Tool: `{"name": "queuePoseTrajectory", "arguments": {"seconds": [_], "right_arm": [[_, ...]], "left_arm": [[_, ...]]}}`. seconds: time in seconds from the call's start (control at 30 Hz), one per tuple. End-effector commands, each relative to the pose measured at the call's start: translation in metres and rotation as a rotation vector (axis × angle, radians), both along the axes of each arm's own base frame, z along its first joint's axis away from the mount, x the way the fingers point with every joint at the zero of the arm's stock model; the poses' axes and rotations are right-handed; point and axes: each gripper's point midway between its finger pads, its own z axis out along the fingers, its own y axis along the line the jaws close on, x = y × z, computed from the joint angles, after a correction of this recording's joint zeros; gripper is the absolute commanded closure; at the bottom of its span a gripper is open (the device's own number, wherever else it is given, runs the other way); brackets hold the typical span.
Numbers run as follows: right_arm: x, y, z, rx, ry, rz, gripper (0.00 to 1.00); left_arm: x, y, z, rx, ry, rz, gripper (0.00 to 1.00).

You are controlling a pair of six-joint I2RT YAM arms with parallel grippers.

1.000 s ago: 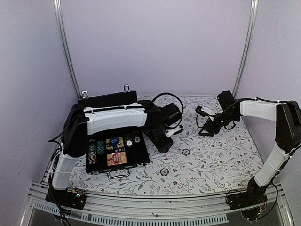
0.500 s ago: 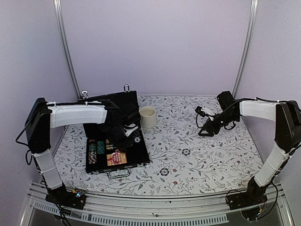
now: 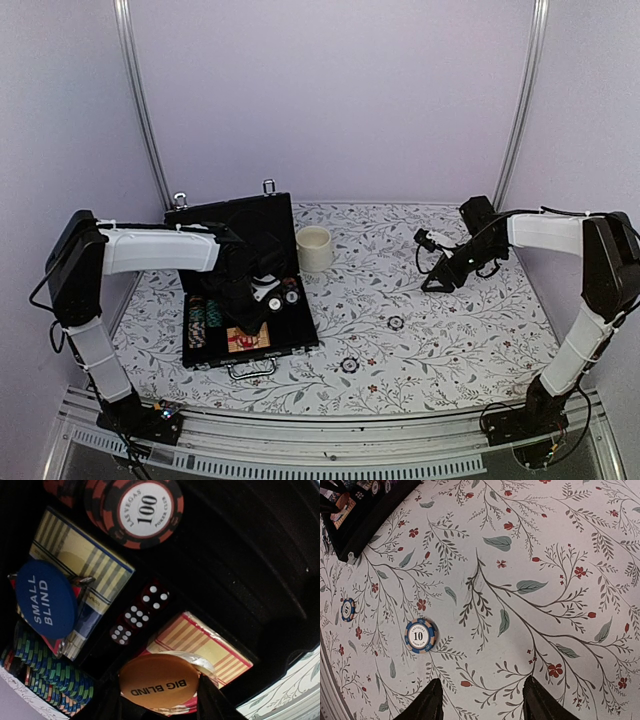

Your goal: Pack up texas hold em set

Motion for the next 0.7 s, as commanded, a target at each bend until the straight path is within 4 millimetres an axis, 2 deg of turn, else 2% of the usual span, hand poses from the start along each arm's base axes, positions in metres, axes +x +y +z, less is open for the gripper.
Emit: {"name": "queuePoseTrajectory", "arguments": {"seconds": [0.0, 0.2, 0.37, 0.53, 0.67], "right_arm": [[0.000, 0.007, 0.005, 0.024, 0.010, 0.013, 0.52], [0.000, 0.008, 0.004, 0.023, 0.012, 0.016, 0.52], [0.000, 0.007, 0.004, 0.022, 0.011, 0.017, 0.52], [0.000, 0.008, 0.004, 0.024, 0.011, 0.019, 0.52], [-0.001, 0.010, 0.006, 0.029, 0.009, 0.025, 0.51]], "left_arm": [[0.002, 0.003, 0.002, -0.018, -0.003, 0.027, 0.48], [0.005, 0.002, 0.011, -0.023, -0.017, 0.028, 0.38], [0.014, -0.008, 0.034, -0.069, -0.054, 0.023, 0.36], [0.033, -0.030, 0.069, -0.157, -0.143, 0.015, 0.36], [0.044, -0.060, 0.083, -0.245, -0.195, -0.032, 0.36]]}}
